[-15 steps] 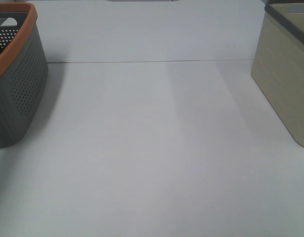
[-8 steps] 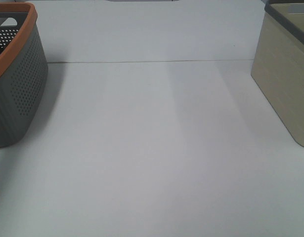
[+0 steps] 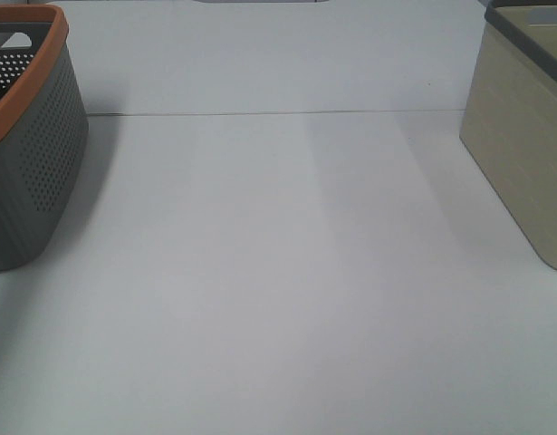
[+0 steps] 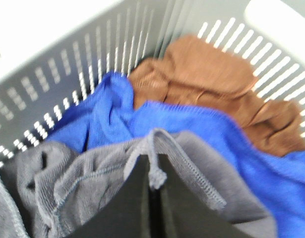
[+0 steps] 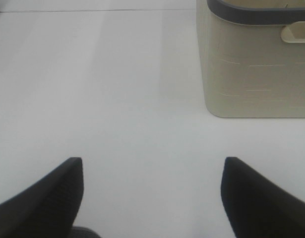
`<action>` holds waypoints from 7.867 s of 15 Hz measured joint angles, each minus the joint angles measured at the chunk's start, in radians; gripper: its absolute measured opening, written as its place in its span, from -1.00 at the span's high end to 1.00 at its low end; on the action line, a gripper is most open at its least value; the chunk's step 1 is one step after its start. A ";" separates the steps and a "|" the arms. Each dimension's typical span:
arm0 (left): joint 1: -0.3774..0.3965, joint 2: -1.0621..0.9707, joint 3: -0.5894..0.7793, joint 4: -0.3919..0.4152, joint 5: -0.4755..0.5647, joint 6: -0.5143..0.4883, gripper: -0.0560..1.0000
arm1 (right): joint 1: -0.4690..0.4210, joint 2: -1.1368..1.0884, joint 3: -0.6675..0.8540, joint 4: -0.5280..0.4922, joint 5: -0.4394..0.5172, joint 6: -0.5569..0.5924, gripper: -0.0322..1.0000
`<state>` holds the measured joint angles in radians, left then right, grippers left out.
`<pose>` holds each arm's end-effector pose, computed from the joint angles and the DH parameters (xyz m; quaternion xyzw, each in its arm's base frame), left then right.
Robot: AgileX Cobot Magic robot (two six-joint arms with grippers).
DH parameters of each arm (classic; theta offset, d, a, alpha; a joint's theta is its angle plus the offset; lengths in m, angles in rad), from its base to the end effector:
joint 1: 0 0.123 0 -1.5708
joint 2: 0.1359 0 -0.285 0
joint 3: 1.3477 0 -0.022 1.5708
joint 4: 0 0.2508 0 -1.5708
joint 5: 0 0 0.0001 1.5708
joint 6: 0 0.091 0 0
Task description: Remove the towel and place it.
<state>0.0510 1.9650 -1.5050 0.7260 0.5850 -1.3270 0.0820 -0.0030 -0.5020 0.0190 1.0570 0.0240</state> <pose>0.4403 0.0559 0.2354 -0.3944 0.8298 0.0539 0.3911 -0.0055 0.0011 0.2781 -0.0250 0.8505 0.0373 0.5240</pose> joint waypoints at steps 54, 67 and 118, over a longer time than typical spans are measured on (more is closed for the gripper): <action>-0.618 -0.317 -0.024 1.020 -0.800 -0.673 0.89 | 0.496 1.156 -0.037 1.706 -1.015 -2.003 -0.20; -0.700 -0.317 -0.024 1.020 -0.617 -0.592 0.89 | 0.523 1.612 -0.327 1.725 -0.901 -1.939 -0.14; -0.699 -0.373 -0.024 0.743 -0.214 -0.253 0.89 | 0.523 1.481 -0.320 1.397 -0.830 -1.496 0.89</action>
<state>-0.6480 1.5920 -1.5290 1.4690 0.3710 -1.5800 0.6050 1.4780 -0.8220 1.4160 0.2270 -1.4720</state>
